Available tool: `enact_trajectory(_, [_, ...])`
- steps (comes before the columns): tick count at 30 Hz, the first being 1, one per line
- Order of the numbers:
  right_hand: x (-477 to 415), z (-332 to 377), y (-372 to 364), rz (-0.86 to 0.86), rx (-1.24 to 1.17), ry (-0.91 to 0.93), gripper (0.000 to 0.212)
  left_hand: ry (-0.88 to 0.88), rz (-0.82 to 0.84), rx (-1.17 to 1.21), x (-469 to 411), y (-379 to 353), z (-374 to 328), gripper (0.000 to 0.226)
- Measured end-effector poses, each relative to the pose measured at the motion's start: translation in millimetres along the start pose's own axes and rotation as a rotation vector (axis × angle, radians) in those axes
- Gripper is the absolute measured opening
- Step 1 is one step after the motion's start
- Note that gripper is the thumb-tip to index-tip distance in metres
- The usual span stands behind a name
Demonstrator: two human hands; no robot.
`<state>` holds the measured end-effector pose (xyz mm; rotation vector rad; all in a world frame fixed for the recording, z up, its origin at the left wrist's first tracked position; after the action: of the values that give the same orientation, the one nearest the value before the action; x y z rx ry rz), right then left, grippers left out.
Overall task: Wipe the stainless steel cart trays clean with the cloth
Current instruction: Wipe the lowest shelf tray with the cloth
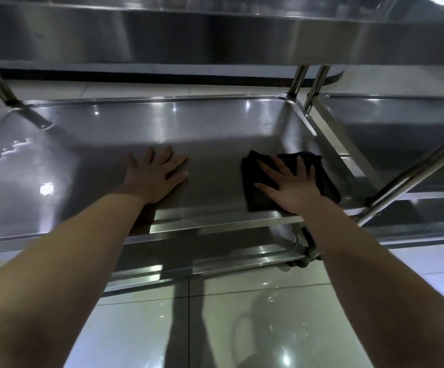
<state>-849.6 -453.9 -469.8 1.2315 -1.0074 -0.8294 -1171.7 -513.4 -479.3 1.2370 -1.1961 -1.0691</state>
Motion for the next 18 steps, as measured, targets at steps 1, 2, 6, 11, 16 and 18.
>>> enact_trajectory(1, [-1.2, 35.7, -3.8, 0.002, -0.002, 0.047, 0.067, 0.002, 0.000, 0.004, 0.5, -0.2, 0.4, 0.060])
enact_trajectory(2, [-1.1, 70.9, -8.0, 0.003, 0.001, 0.093, 0.068, 0.004, -0.002, 0.007, 0.9, -0.4, 1.4, 0.060])
enact_trajectory(6, [-1.4, 113.6, -8.9, -0.003, 0.003, 0.153, 0.067, -0.002, 0.011, 0.057, -0.2, -1.6, 5.8, 0.057])
enact_trajectory(11, [0.4, -4.0, -1.6, 0.022, -0.019, -0.086, 0.066, -0.012, -0.008, 0.077, -0.7, -3.7, 5.8, 0.055])
enact_trajectory(16, [4.9, -13.7, -2.1, 0.049, -0.004, -0.185, 0.067, 0.022, -0.008, 0.088, 1.2, -2.6, 2.1, 0.053])
enact_trajectory(18, [4.6, 33.4, -4.7, 0.012, 0.017, -0.115, 0.068, 0.025, -0.021, 0.120, 2.3, -0.1, 1.8, 0.050])
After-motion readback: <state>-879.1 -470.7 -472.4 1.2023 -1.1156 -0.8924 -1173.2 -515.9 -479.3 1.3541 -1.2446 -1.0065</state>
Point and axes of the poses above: each hand's wrist, its own x-axis away from the middle knuckle, its own y-axis out of the back of the hand, z = x × y, the point moved 4 cm from there along -x, towards the middle knuckle, and after that the axes turned 1 degree about y, right-handed, at the moved point
